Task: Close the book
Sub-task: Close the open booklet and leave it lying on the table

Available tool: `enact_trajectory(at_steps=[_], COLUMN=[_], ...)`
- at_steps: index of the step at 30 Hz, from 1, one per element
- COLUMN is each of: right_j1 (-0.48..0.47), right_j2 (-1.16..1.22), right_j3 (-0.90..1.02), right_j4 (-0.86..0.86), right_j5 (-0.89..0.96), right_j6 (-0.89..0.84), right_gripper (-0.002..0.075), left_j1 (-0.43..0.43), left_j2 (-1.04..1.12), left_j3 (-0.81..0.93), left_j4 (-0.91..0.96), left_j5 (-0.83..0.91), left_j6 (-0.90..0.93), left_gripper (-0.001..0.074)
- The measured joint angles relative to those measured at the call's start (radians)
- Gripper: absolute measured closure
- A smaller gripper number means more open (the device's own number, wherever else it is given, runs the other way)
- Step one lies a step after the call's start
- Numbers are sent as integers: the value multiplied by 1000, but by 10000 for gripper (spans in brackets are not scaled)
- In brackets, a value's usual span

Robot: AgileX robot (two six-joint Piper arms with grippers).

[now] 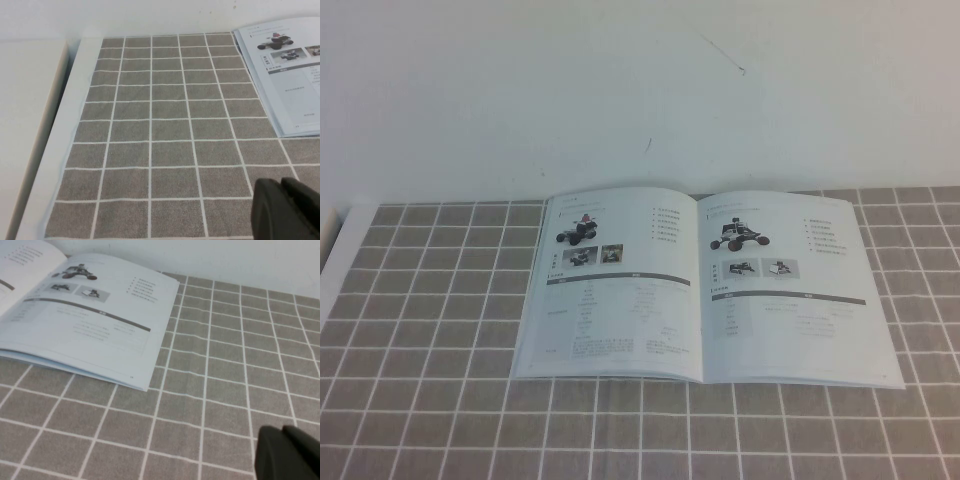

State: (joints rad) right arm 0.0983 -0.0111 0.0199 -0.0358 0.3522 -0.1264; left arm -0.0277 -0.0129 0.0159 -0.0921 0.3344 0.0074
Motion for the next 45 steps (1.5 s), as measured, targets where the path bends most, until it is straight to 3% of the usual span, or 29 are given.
enact_trajectory(at_steps=[16,21,26,30,37,45], right_j1=[0,0,0,0,0,0], right_j2=[0,0,0,0,0,0], right_j3=[0,0,2,9,9,9], right_j4=[0,0,-48,-87,-91,-72], right_j5=[0,0,-19,-148,-540,-714], right_j6=[0,0,0,0,53,23], right_gripper=[729,729,729,729,729,729], left_j1=[0,0,0,0,0,0], left_j2=[0,0,0,0,0,-2], left_j3=[6,6,6,6,6,6], left_j4=[-1,-1,-1,-1,-8,-8], left_j5=[-135,-260,-505,-716,-1013,-1120], left_j6=[0,0,0,0,-7,-47], left_gripper=[737,737,737,737,737,737])
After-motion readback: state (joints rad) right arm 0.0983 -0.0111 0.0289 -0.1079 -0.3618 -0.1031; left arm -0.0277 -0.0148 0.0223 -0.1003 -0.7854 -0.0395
